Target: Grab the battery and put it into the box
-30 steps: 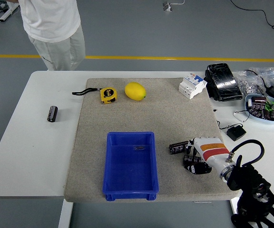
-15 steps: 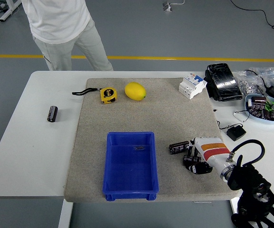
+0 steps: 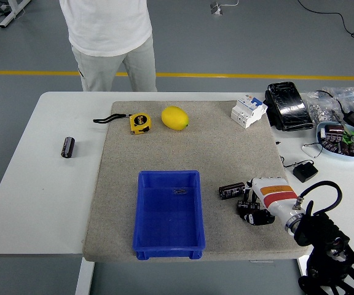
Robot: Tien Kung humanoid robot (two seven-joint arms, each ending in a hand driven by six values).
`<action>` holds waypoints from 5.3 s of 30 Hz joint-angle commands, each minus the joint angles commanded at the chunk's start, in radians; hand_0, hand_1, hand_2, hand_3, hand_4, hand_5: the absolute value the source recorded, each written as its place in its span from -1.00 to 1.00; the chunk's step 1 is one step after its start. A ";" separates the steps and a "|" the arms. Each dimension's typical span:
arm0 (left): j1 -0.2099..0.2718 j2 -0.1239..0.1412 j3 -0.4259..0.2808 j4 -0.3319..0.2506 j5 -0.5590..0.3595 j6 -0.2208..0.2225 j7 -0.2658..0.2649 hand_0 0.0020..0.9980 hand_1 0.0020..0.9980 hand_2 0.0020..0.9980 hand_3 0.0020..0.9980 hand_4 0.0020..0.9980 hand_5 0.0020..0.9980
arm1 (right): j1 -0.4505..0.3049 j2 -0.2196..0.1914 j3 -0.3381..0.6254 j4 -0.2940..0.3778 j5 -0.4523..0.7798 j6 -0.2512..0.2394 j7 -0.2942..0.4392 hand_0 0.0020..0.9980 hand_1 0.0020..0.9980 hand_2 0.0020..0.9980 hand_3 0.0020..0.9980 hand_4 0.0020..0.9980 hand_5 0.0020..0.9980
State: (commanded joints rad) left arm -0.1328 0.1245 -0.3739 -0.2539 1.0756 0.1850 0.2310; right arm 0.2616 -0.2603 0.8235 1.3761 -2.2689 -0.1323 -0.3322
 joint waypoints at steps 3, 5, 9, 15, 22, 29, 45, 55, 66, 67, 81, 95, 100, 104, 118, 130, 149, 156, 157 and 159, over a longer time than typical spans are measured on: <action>0.000 0.000 0.000 0.000 0.000 0.000 0.000 0.41 0.38 0.46 0.25 0.30 0.32 | 0.000 0.001 -0.003 -0.009 0.000 -0.004 0.002 -0.90 -0.56 -0.21 -0.09 0.78 -0.82; 0.000 0.000 0.000 0.000 0.001 -0.001 0.000 0.41 0.38 0.46 0.25 0.30 0.32 | 0.001 0.002 -0.004 -0.014 0.000 -0.005 0.003 -0.91 -0.56 -0.22 -0.09 0.75 -0.81; 0.000 0.000 0.000 0.000 0.000 -0.001 0.000 0.41 0.38 0.46 0.25 0.30 0.32 | 0.002 0.002 -0.003 -0.014 0.000 -0.002 0.003 -0.91 -0.56 -0.22 -0.09 0.75 -0.81; 0.000 0.000 -0.001 0.000 0.002 -0.002 0.001 0.41 0.38 0.46 0.25 0.30 0.32 | 0.002 0.000 -0.003 -0.011 0.000 0.010 0.003 -0.92 -0.56 -0.22 -0.09 0.72 -0.79; 0.003 0.000 -0.006 -0.001 0.011 -0.005 0.003 0.41 0.38 0.46 0.25 0.30 0.32 | -0.001 0.000 -0.006 0.000 0.000 0.015 0.001 -0.94 -0.55 -0.21 -0.07 0.63 -0.70; 0.006 0.001 -0.008 -0.001 0.015 -0.007 0.006 0.41 0.38 0.46 0.25 0.30 0.32 | -0.003 -0.003 -0.005 0.013 0.000 0.014 0.000 -0.94 -0.56 -0.22 -0.07 0.63 -0.70; 0.002 0.004 -0.006 0.000 0.013 -0.006 0.007 0.41 0.38 0.46 0.25 0.30 0.32 | 0.005 -0.011 -0.005 0.030 0.000 0.030 0.002 -0.95 -0.56 -0.22 -0.07 0.62 -0.67; -0.002 0.006 -0.003 0.001 0.008 -0.005 0.005 0.41 0.37 0.46 0.26 0.30 0.32 | 0.012 -0.014 -0.004 0.042 0.000 0.036 0.002 -0.95 -0.56 -0.22 -0.09 0.64 -0.69; -0.003 0.008 0.000 0.002 0.003 -0.001 0.005 0.41 0.37 0.46 0.26 0.30 0.32 | 0.025 -0.023 -0.012 0.074 0.000 0.048 -0.001 -0.95 -0.56 -0.22 -0.08 0.64 -0.69; -0.004 0.008 0.000 0.002 0.002 -0.001 0.005 0.41 0.37 0.46 0.26 0.30 0.32 | 0.029 -0.026 -0.014 0.081 0.000 0.051 -0.001 -0.95 -0.56 -0.22 -0.08 0.64 -0.69; -0.004 0.014 0.005 0.004 -0.009 0.003 0.003 0.41 0.37 0.45 0.26 0.30 0.32 | 0.110 -0.054 -0.061 0.189 0.000 0.092 -0.013 -0.95 -0.57 -0.22 -0.09 0.64 -0.69; 0.005 0.019 -0.003 0.004 0.000 -0.001 0.007 0.41 0.36 0.45 0.25 0.30 0.31 | 0.262 -0.028 -0.207 0.294 0.000 0.127 -0.018 -0.94 -0.57 -0.22 -0.09 0.65 -0.70; 0.009 0.021 -0.009 0.004 0.006 -0.003 0.009 0.40 0.36 0.45 0.25 0.30 0.31 | 0.295 0.004 -0.283 0.316 0.000 0.131 -0.018 -0.94 -0.57 -0.22 -0.09 0.65 -0.70; 0.009 0.024 -0.013 0.004 0.011 -0.005 0.010 0.40 0.36 0.45 0.25 0.30 0.31 | 0.320 0.030 -0.351 0.327 0.000 0.132 -0.017 -0.94 -0.57 -0.22 -0.09 0.65 -0.70; 0.006 0.027 -0.024 0.005 0.020 -0.009 0.013 0.40 0.36 0.44 0.25 0.30 0.31 | 0.357 0.043 -0.345 0.319 0.000 0.081 -0.005 -0.75 -0.33 -0.06 0.03 0.61 -0.53; 0.005 0.026 -0.031 0.007 0.024 -0.008 0.016 0.40 0.36 0.45 0.26 0.30 0.31 | 0.397 0.005 -0.287 0.184 0.000 0.108 -0.007 -0.64 -0.15 0.22 0.16 0.66 -0.47; 0.003 0.018 -0.026 0.006 0.019 -0.004 0.012 0.40 0.37 0.46 0.25 0.30 0.31 | 0.391 -0.110 -0.305 0.062 0.000 0.160 0.043 -0.47 -0.06 0.36 0.24 0.74 -0.42; 0.001 0.014 -0.021 0.003 0.018 -0.007 0.010 0.40 0.38 0.46 0.25 0.30 0.31 | 0.391 -0.089 -0.340 -0.033 0.000 0.089 0.088 -0.24 0.08 0.34 0.23 0.76 -0.45; 0.001 0.014 -0.019 0.003 0.016 -0.007 0.010 0.40 0.38 0.46 0.25 0.30 0.31 | 0.389 -0.088 -0.342 -0.046 0.000 0.079 0.094 -0.24 0.08 0.34 0.23 0.76 -0.45; 0.001 0.013 -0.016 0.003 0.012 -0.006 0.008 0.40 0.38 0.46 0.25 0.30 0.31 | 0.386 -0.087 -0.343 -0.065 0.000 0.059 0.102 -0.24 0.08 0.34 0.23 0.76 -0.45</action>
State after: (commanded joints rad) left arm -0.1319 0.1378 -0.3897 -0.2514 1.0875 0.1787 0.2392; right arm 0.6477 -0.3470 0.4800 1.3112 -2.2689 -0.0735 -0.2301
